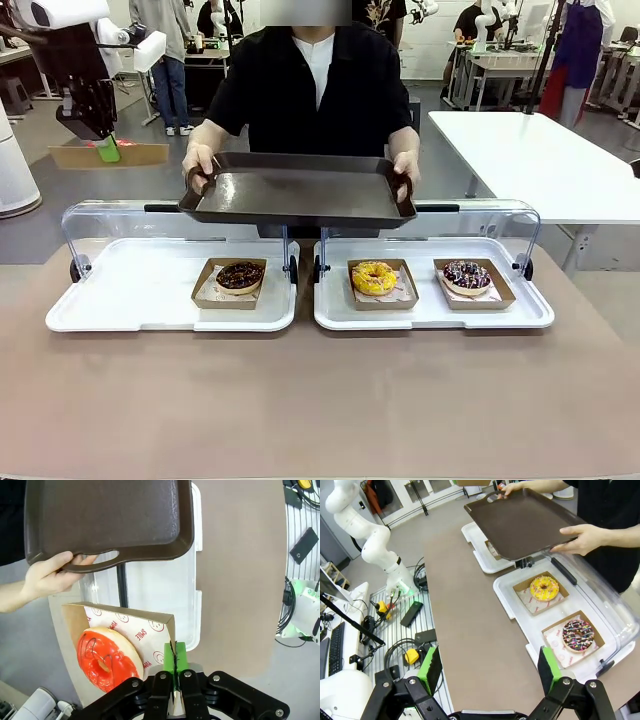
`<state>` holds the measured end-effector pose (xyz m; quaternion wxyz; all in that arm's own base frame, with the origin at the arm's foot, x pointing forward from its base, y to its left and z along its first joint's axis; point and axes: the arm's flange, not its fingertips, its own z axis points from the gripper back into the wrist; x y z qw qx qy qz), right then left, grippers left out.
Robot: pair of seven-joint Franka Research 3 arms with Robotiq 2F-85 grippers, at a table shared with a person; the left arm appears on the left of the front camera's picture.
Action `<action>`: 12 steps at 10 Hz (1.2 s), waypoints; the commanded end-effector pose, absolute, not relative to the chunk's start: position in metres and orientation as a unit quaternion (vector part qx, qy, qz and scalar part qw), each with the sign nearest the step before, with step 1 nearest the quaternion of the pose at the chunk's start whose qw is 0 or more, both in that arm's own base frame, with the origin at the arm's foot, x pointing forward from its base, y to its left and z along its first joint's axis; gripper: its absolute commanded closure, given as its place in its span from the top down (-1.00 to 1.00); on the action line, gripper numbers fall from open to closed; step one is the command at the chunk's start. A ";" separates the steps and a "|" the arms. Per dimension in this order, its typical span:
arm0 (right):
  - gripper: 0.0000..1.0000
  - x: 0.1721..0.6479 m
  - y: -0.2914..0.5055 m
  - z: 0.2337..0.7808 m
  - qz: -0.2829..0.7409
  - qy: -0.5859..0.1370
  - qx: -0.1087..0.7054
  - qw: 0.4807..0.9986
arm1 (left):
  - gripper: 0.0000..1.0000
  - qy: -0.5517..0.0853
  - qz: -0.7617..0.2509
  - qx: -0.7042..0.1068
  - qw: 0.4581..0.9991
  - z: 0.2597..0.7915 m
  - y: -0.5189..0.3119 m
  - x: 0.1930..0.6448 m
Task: Provide the desired donut to the person.
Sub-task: Place the picked Paper togo box onto the Handle tray extended by the person.
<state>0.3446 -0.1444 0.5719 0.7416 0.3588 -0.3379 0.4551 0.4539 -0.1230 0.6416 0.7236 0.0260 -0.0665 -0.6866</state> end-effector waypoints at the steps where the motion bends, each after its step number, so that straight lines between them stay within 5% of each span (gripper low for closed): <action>1: 1.00 0.347 -0.144 0.573 0.456 -0.349 0.365 0.733 | -0.98 -0.079 -0.688 0.042 0.720 0.663 -0.137 0.440; 5: 1.00 0.347 -0.144 0.573 0.456 -0.349 0.365 0.733 | -0.98 -0.063 -0.733 0.074 0.673 0.716 -0.232 0.410; 12: 1.00 0.347 -0.144 0.573 0.456 -0.349 0.365 0.733 | -0.98 -0.060 -0.745 0.051 0.663 0.645 -0.307 0.460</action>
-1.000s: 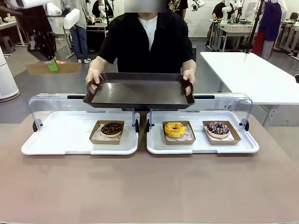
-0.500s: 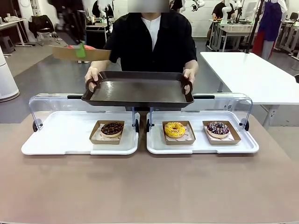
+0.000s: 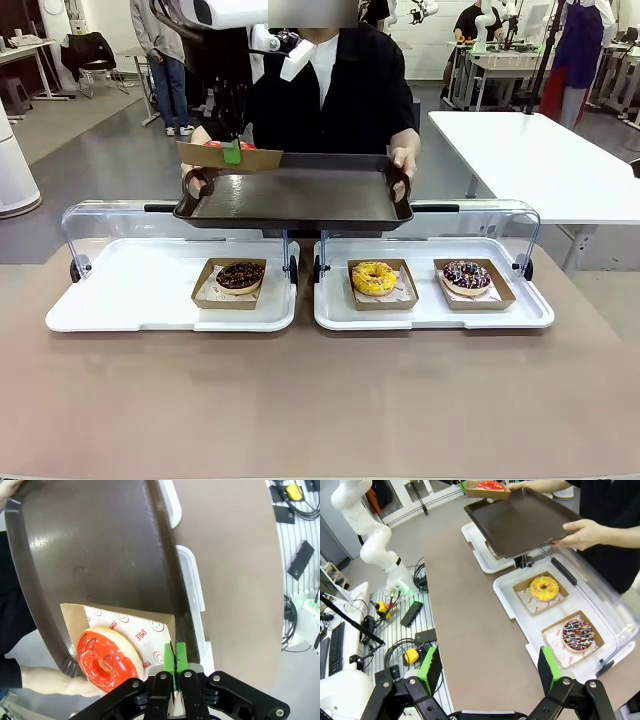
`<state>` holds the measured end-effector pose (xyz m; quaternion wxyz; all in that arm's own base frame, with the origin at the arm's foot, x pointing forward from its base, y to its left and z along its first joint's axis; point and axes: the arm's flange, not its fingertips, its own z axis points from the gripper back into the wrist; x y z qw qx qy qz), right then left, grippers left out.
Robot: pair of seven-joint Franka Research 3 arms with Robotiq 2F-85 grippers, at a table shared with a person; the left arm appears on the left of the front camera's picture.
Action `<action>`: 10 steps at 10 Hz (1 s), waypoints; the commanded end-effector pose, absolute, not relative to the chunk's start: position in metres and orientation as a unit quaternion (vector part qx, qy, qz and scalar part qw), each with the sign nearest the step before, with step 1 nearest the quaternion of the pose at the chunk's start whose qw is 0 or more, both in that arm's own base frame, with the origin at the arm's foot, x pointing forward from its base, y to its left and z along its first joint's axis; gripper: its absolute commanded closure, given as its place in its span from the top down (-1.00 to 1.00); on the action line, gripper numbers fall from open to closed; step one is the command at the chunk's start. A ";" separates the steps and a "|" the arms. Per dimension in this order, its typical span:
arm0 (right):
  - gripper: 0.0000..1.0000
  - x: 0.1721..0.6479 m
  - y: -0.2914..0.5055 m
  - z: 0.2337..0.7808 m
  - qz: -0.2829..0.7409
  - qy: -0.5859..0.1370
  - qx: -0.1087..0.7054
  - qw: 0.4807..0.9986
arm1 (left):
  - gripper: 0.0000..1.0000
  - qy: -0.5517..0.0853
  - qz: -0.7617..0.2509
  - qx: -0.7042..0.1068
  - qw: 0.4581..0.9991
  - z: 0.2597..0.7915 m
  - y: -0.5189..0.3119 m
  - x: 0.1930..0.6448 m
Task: Provide the desired donut to the person.
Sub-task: Place the picked Paper togo box onto the Handle tray extended by the person.
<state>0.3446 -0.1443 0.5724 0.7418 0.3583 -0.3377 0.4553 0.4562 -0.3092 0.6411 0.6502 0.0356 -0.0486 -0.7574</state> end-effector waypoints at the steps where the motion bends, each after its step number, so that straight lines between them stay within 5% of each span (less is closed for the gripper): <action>1: 1.00 0.347 -0.144 0.573 0.456 -0.349 0.365 0.733 | -0.98 -0.063 -0.747 0.048 0.660 0.637 -0.308 0.469; 10: 1.00 0.347 -0.144 0.573 0.456 -0.349 0.365 0.733 | -0.98 -0.039 -0.723 0.020 0.690 0.581 -0.303 0.524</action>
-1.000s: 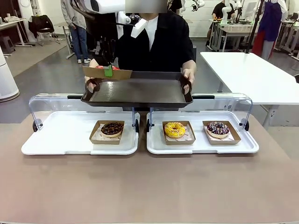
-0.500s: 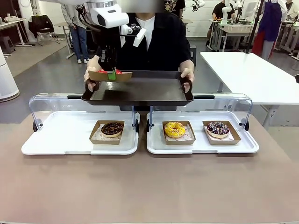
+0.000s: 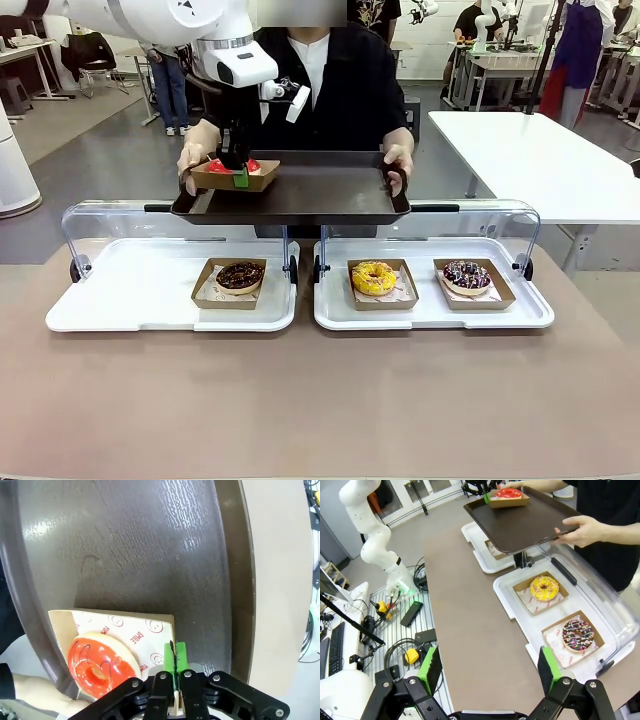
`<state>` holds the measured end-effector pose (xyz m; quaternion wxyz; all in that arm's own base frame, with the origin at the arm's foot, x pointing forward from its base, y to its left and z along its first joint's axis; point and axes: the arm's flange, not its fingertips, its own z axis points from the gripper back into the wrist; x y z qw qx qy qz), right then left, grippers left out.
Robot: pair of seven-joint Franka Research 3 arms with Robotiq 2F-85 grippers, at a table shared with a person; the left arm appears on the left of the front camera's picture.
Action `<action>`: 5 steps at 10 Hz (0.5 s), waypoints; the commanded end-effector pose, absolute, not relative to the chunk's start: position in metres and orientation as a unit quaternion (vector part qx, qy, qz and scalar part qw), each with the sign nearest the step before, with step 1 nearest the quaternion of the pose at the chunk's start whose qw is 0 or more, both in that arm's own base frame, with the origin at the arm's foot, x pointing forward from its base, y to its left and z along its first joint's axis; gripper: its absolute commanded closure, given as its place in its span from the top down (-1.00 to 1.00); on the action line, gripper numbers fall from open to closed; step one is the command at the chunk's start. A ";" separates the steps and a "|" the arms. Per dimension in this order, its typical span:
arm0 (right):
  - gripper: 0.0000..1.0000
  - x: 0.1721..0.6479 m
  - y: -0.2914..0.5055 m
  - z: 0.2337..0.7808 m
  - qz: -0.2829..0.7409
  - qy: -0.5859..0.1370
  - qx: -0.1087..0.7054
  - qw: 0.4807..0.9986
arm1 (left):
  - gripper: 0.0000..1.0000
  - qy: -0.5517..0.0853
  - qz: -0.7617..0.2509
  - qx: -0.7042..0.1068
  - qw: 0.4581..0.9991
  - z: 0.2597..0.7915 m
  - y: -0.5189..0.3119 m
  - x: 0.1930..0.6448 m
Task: Provide the desired donut to the person.
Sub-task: Place the picked Paper togo box onto the Handle tray extended by the person.
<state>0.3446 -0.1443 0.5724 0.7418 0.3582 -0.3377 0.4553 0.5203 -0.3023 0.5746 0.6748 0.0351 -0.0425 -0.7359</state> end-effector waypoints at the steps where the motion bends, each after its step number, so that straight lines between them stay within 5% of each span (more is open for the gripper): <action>1: 1.00 0.347 -0.144 0.573 0.456 -0.349 0.365 0.733 | -0.98 -0.026 -0.716 0.005 0.698 0.580 -0.302 0.526; 5: 1.00 0.347 -0.144 0.573 0.456 -0.349 0.365 0.733 | -0.98 -0.009 -0.710 -0.019 0.704 0.578 -0.298 0.531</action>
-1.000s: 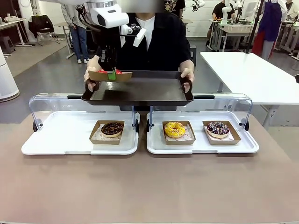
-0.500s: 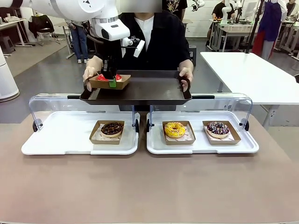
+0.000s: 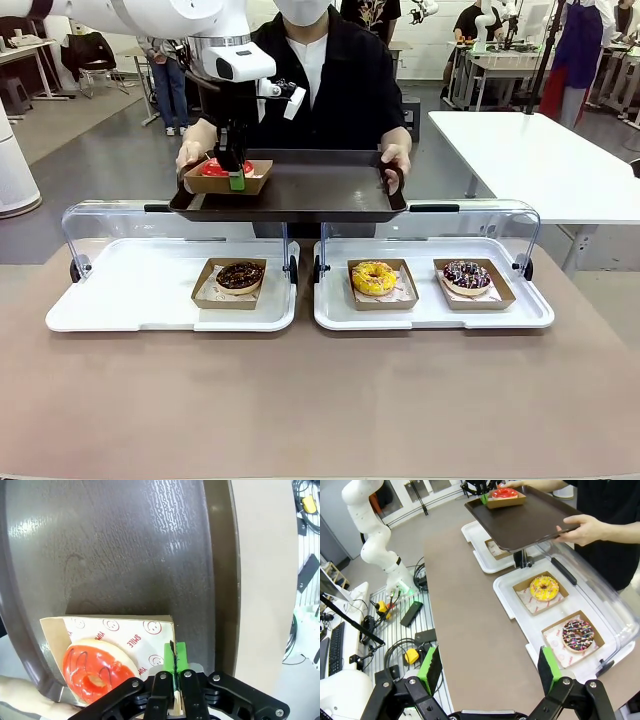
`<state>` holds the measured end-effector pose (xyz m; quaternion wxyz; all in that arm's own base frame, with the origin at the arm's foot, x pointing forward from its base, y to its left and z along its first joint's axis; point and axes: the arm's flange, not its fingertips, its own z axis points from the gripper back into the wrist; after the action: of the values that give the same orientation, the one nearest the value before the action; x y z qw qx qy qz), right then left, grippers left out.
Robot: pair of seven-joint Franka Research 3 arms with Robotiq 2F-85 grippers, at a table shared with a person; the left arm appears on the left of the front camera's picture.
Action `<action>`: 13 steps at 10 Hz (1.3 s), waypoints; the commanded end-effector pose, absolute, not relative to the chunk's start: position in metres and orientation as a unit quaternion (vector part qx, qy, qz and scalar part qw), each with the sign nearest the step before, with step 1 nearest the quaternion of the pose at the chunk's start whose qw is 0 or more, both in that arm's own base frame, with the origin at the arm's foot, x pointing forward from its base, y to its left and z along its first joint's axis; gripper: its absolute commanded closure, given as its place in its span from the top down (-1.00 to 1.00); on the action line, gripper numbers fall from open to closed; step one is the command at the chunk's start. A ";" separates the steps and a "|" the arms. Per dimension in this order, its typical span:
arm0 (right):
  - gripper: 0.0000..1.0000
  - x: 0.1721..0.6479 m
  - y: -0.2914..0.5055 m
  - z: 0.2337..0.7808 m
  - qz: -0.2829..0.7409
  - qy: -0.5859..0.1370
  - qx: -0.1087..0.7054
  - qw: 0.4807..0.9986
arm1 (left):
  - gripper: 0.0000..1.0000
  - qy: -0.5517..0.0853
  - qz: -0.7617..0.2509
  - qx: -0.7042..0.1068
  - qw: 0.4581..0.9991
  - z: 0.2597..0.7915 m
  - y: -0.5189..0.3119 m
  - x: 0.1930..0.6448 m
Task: Provide the desired donut to the person.
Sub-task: Place the picked Paper togo box onto the Handle tray extended by the person.
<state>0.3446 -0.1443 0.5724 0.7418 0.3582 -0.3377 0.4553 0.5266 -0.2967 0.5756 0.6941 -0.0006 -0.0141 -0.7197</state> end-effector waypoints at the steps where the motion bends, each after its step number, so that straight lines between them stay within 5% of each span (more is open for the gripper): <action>1: 1.00 0.347 -0.144 0.573 0.456 -0.349 0.365 0.733 | -0.98 -0.007 -0.710 -0.024 0.704 0.578 -0.298 0.533; 4: 1.00 0.347 -0.144 0.573 0.456 -0.349 0.365 0.733 | 0.83 -0.009 -0.711 -0.030 0.702 0.581 -0.296 0.532; 5: 1.00 0.347 -0.144 0.573 0.456 -0.349 0.365 0.733 | 1.00 -0.011 -0.712 -0.030 0.701 0.584 -0.295 0.530; 7: 1.00 0.347 -0.144 0.573 0.456 -0.349 0.365 0.733 | 1.00 -0.011 -0.714 -0.031 0.700 0.588 -0.292 0.527; 8: 1.00 0.347 -0.144 0.573 0.456 -0.349 0.365 0.733 | 0.85 -0.012 -0.714 -0.033 0.699 0.590 -0.290 0.526; 9: 1.00 0.347 -0.144 0.573 0.456 -0.349 0.365 0.733 | 1.00 -0.012 -0.714 -0.033 0.699 0.591 -0.290 0.525; 13: 1.00 0.347 -0.144 0.573 0.456 -0.349 0.365 0.733 | 1.00 -0.010 -0.713 -0.031 0.701 0.593 -0.289 0.525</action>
<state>0.3446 -0.1443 0.5724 0.7418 0.3582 -0.3377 0.4554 0.5277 -0.2934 0.5877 0.6989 -0.0243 -0.0114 -0.7147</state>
